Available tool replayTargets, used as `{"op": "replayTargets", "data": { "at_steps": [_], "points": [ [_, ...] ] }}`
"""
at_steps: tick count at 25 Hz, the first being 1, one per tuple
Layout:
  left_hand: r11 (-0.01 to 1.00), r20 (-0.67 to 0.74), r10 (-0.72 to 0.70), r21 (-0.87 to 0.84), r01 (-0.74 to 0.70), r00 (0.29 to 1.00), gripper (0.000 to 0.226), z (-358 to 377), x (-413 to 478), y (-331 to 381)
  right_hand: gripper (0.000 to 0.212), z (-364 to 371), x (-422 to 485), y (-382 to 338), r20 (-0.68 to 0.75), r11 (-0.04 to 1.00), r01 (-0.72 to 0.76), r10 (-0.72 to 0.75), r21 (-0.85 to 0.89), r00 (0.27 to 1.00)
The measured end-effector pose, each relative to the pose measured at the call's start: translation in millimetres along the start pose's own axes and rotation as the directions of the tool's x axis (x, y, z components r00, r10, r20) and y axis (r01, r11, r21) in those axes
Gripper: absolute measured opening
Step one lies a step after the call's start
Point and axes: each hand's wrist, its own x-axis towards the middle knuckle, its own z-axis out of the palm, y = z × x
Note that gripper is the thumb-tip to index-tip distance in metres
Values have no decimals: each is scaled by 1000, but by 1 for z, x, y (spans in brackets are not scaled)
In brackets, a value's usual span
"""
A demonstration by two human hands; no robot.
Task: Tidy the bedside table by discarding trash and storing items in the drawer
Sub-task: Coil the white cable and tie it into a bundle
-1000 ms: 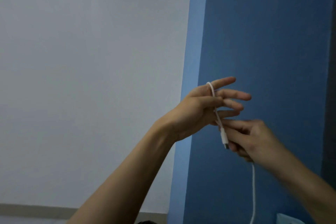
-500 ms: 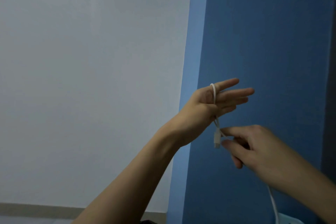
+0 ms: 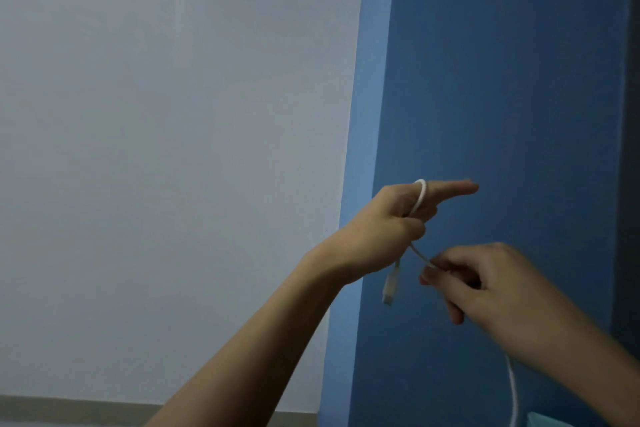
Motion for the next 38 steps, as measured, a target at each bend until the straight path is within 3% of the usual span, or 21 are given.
{"op": "replayTargets", "data": {
  "at_steps": [4,6,8,11,13,15,18,22,24,28,30,33,35,38],
  "points": [
    [991,-66,-37,129,45,997,51,7,0,-13,17,-5,-12,-10,103,985,65,-48,-162,993],
    [993,-60,-55,101,61,997,41,11,-2,-18,24,-9,-17,-15,74,967,154,-142,-204,987],
    [998,-17,-63,28,64,998,33,14,-5,-15,32,-19,-14,-15,-46,944,242,-259,-222,965],
    [993,47,-32,-116,37,998,43,16,-8,-9,21,-38,4,-9,-289,934,320,-353,-156,890],
    [978,106,-40,-201,61,994,56,18,-10,-6,12,-43,17,-2,-360,919,374,-394,-126,846],
    [934,186,-51,-338,113,981,54,20,-13,-2,9,-43,28,5,-393,905,421,-406,-50,825],
    [885,306,66,-457,86,950,33,17,-17,1,16,-41,41,13,-426,889,426,-323,169,845],
    [889,377,185,-458,9,907,39,14,-19,9,17,-38,54,20,-407,833,373,-200,409,891],
    [881,393,176,-471,33,902,42,16,-18,12,19,-34,58,25,-382,811,292,-92,508,920],
    [882,359,153,-469,36,921,56,12,-11,8,23,-12,61,37,-199,775,56,91,629,976],
    [902,278,146,-431,-13,949,66,6,-6,6,31,5,54,39,-150,842,-18,117,539,982],
    [934,132,42,-357,8,990,70,-5,0,0,20,27,26,33,-87,988,115,-106,101,991],
    [956,67,-39,-289,57,997,71,-10,-1,-8,27,27,13,24,-25,972,200,-205,-125,979],
    [986,88,-72,-144,85,993,69,-10,-2,-18,30,19,9,10,94,941,182,-161,-286,982]
  ]
}}
